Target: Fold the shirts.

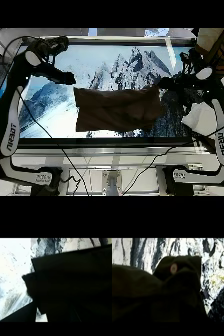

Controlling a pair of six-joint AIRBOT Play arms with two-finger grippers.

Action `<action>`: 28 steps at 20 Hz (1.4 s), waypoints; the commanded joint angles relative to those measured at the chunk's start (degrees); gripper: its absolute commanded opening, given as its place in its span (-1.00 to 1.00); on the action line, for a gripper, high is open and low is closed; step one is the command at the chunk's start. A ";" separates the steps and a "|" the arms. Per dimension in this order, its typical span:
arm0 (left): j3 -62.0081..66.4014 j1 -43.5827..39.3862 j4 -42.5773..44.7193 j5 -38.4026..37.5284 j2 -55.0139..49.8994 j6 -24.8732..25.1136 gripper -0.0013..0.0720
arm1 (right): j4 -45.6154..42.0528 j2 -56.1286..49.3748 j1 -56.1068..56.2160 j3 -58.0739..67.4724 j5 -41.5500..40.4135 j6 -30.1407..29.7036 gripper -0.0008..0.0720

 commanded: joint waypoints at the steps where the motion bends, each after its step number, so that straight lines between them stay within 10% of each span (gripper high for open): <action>1: -0.07 0.07 0.50 12.52 -3.87 0.52 0.25 | 1.38 -2.97 -0.04 -1.01 -12.50 -0.31 0.14; 8: 12.33 0.04 2.25 -6.82 -3.78 3.96 0.12 | -19.32 -1.27 -3.91 -1.64 9.46 -0.57 0.11; 13: 12.37 0.04 3.48 -12.24 -3.82 3.04 0.13 | -9.53 -1.27 -11.63 -7.78 19.71 -0.74 0.11; 22: 12.37 0.04 2.60 -12.48 -3.82 1.73 0.13 | 3.98 -1.33 -11.52 -18.34 15.37 3.21 0.11; 28: 12.37 0.04 2.62 -13.14 -3.82 1.55 0.12 | -1.75 -1.36 -10.86 -18.67 9.53 8.94 0.11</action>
